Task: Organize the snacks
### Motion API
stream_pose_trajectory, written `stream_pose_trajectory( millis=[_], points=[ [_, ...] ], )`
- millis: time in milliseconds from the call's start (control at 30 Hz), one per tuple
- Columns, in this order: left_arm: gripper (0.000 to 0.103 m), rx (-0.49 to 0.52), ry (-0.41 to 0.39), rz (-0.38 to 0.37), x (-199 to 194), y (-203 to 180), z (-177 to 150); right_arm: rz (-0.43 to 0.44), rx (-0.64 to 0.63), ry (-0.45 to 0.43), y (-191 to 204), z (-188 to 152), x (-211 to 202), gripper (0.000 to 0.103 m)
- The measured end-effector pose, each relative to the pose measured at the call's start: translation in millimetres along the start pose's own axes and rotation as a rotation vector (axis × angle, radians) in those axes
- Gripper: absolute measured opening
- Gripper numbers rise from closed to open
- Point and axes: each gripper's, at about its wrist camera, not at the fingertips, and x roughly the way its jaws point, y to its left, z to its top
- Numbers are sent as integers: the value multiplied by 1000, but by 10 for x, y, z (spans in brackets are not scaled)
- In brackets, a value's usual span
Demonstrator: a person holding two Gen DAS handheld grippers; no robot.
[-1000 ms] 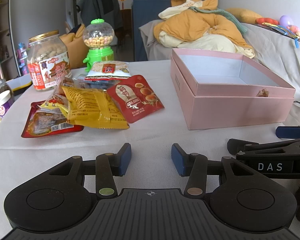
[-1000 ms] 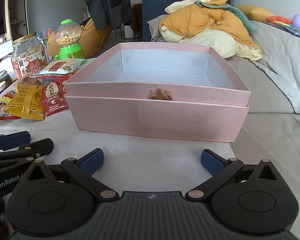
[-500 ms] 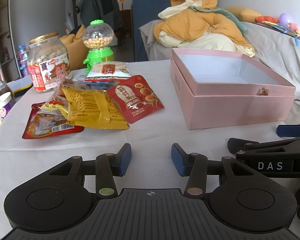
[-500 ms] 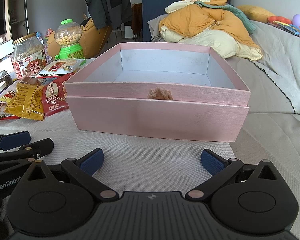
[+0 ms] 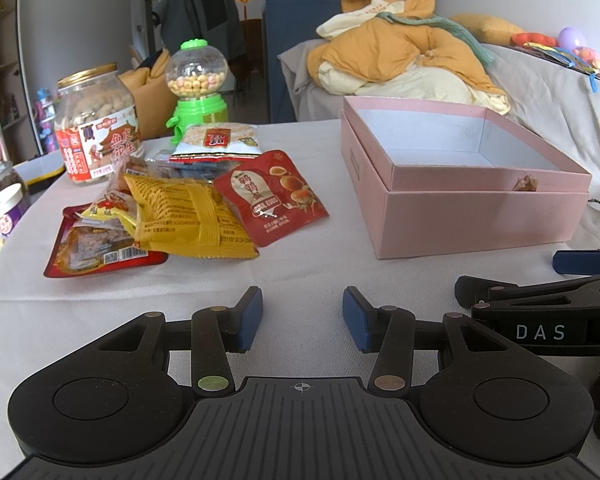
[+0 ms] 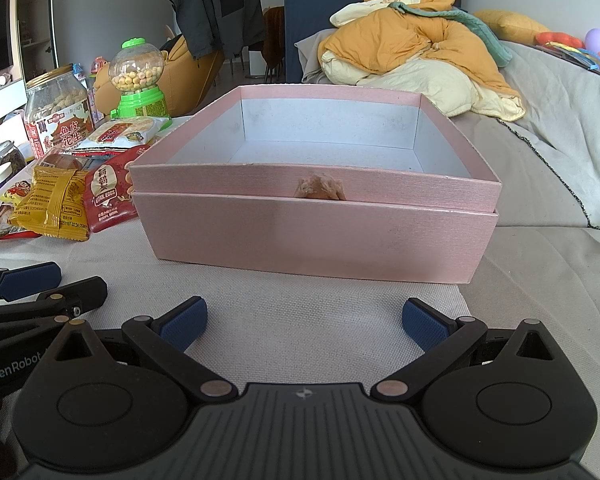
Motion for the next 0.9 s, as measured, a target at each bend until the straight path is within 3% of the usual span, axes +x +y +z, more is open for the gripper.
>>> stream_pose_trajectory(
  millis=[533,633,733,900],
  points=[
    [51,-12,0,-8,-1,31,4,0,-1,0,0,-10,-4,103],
    [49,-25,6,-74,-17,141,25,12,-9,13,-6,0,-11,103],
    [51,-41,16,-194,-58,477,164,44,-25,85,-54,73,13,103],
    [48,-140,-46,-122,-196,1295,477,59,-53,179,-4,214,92,103]
  ],
)
